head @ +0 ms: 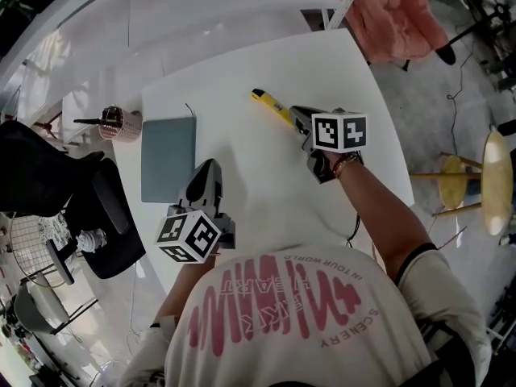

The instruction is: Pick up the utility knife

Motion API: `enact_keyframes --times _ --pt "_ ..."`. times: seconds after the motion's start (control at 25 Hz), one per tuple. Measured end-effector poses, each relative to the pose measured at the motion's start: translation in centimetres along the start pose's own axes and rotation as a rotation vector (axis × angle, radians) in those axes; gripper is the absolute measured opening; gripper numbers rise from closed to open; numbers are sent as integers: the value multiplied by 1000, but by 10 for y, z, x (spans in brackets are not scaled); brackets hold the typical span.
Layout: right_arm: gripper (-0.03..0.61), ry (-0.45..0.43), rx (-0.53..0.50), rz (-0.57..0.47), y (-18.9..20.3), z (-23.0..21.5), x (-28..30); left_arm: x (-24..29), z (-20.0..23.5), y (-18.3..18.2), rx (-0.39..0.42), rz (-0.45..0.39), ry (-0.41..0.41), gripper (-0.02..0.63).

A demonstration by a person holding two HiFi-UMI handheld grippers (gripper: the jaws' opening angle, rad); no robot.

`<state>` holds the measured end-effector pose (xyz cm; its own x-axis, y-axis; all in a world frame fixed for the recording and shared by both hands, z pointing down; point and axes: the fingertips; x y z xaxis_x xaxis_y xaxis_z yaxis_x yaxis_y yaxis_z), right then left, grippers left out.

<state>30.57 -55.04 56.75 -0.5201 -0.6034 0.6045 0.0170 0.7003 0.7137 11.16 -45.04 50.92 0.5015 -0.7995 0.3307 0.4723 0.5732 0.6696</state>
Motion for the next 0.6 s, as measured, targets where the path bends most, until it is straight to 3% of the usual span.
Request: enact_keyframes --times 0.2,0.28,0.6 --pt "28 -21 -66 33 -6 7 14 -9 16 -3 -18 -11 -30 25" --pt "130 -33 -100 55 -6 9 21 -12 20 -3 -27 -15 -44 25" --pt "213 18 -138 108 3 0 42 -28 43 13 -52 10 -98 25"
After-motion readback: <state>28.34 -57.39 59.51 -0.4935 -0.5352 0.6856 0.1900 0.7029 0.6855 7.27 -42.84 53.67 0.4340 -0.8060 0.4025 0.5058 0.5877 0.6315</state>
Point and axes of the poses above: the fingertips, and each gripper's own axes: x forward along the fingers, z to its left, y out of its underside, and after that the axes turned 10 degrees about -x, right-handed
